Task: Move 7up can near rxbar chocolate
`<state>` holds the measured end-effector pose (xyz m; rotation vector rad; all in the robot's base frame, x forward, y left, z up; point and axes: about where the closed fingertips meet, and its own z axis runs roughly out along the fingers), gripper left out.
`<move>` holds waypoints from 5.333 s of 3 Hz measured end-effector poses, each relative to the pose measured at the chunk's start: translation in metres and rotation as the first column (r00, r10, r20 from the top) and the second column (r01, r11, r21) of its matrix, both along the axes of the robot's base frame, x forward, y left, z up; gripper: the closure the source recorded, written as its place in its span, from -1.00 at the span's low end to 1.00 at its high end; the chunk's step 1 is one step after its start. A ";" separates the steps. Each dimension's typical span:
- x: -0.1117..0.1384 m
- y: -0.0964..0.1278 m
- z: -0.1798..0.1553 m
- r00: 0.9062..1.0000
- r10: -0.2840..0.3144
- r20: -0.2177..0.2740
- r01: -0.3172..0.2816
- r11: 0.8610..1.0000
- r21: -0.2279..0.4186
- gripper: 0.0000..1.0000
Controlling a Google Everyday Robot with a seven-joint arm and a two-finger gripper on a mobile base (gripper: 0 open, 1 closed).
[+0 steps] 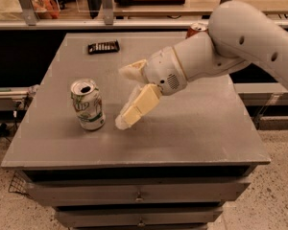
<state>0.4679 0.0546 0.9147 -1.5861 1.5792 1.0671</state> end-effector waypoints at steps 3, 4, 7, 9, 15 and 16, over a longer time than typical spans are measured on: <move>0.016 0.047 -0.015 0.995 -0.055 0.088 0.029 0.962 0.272 -1.00; 0.012 0.060 -0.026 0.996 -0.043 0.083 0.018 0.960 0.279 -1.00; 0.022 0.065 -0.024 0.993 -0.079 0.082 0.051 0.952 0.303 0.26; 0.040 0.053 0.004 0.985 -0.129 0.116 0.084 0.940 0.330 1.00; 0.275 0.023 0.079 0.716 -0.610 0.339 0.377 0.747 0.548 1.00; 0.303 0.019 0.052 0.695 -0.659 0.288 0.451 0.711 0.539 1.00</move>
Offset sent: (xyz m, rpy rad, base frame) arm 0.0320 0.0417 -0.0134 0.3274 -0.1329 -0.0830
